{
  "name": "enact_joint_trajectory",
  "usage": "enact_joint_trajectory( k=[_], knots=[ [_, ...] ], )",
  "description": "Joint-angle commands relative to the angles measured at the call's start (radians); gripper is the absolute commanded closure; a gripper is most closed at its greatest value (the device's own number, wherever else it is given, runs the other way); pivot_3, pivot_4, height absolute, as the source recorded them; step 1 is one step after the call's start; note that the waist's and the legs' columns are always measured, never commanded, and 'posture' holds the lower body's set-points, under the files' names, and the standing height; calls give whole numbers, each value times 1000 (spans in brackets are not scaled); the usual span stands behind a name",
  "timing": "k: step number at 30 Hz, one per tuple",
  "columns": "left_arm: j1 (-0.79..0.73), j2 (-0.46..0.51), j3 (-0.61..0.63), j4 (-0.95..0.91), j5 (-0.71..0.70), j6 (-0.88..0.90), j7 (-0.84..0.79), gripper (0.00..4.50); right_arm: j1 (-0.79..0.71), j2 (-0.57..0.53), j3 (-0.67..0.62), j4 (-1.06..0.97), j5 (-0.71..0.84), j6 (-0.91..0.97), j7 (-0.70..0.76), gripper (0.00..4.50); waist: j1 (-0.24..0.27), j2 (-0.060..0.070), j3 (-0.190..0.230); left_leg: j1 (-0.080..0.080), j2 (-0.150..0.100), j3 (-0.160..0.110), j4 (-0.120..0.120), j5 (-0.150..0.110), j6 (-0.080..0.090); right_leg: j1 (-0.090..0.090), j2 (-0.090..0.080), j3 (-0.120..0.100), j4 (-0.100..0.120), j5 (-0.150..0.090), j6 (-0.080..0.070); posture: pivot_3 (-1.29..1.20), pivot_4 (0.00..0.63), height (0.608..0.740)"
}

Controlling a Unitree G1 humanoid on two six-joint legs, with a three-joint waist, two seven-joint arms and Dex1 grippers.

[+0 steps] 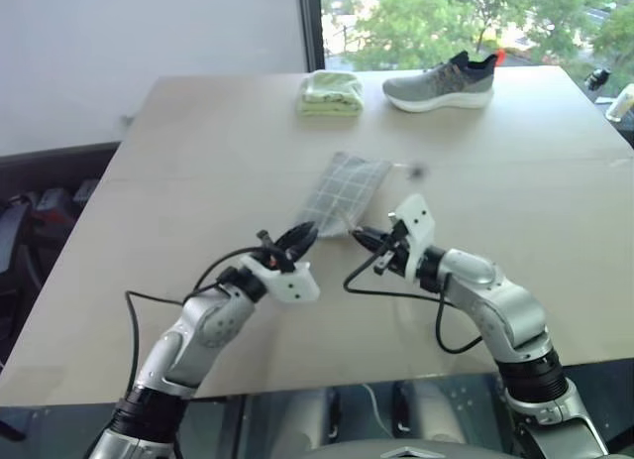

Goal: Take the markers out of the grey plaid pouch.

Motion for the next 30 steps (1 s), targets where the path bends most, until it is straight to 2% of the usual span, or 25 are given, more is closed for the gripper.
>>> enact_joint_trajectory(
  k=[1, 10, 19, 21, 22, 24, 27, 30],
  knots=[
    [-4, -2, -15, -4, -39, -6, -24, 3885, -32, 10, -3, -33, 12, -10, 0, 4500, 0, 0, 0, 0, 0, 0, 0, 0, 0, 0, 0, 0, 0, 0, 0, 0, 150, 740],
    [-26, -11, -40, 36, -56, 9, -59, 3885, -45, 32, 10, -36, 10, -10, -2, 4500, 0, 0, 0, 0, 0, 0, 0, 0, 0, 0, 0, 0, 0, 0, 0, 0, 150, 740],
    [-66, -68, -43, 32, -110, 52, -77, 3885, -35, 35, 18, -44, 12, -10, -2, 4500, -4, 0, 0, 0, 0, 0, 0, 2, -3, 0, 1, 0, 0, 0, 0, 0, 150, 740],
    [-41, -55, -35, 19, -133, 41, -86, 3358, -35, 34, 19, -43, 11, -11, -2, 4500, -5, 0, 0, 0, 0, 0, 0, 2, -3, 0, 1, 0, 0, 0, 0, 0, 150, 740],
    [-28, -47, -30, 13, -135, 32, -85, 3234, -35, 34, 18, -43, 10, -12, -2, 4500, -6, 0, 0, 0, 0, 0, 0, 1, -2, 0, 1, 0, 0, 0, 0, 0, 150, 740],
    [-13, -35, -23, 1, -126, 21, -72, 2445, -34, 34, 18, -43, 10, -12, -2, 4500, -8, 0, 0, 0, 0, 0, 0, 1, -2, 0, 1, 0, 0, 0, 0, 0, 150, 740],
    [-6, -29, -8, -9, -107, 4, -35, 1542, -35, 34, 19, -44, 11, -12, -2, 4500, -5, 0, 0, 0, 0, 0, 0, 0, 0, 0, 1, 0, 0, 0, 0, 0, 150, 740],
    [-24, -38, -11, 5, -79, 18, -14, 1542, -36, 34, 20, -43, 12, -11, 0, 4500, -3, 0, 0, 0, 0, 0, 0, 0, 0, 0, 1, 0, 0, 0, 0, 0, 150, 740]
  ],
)
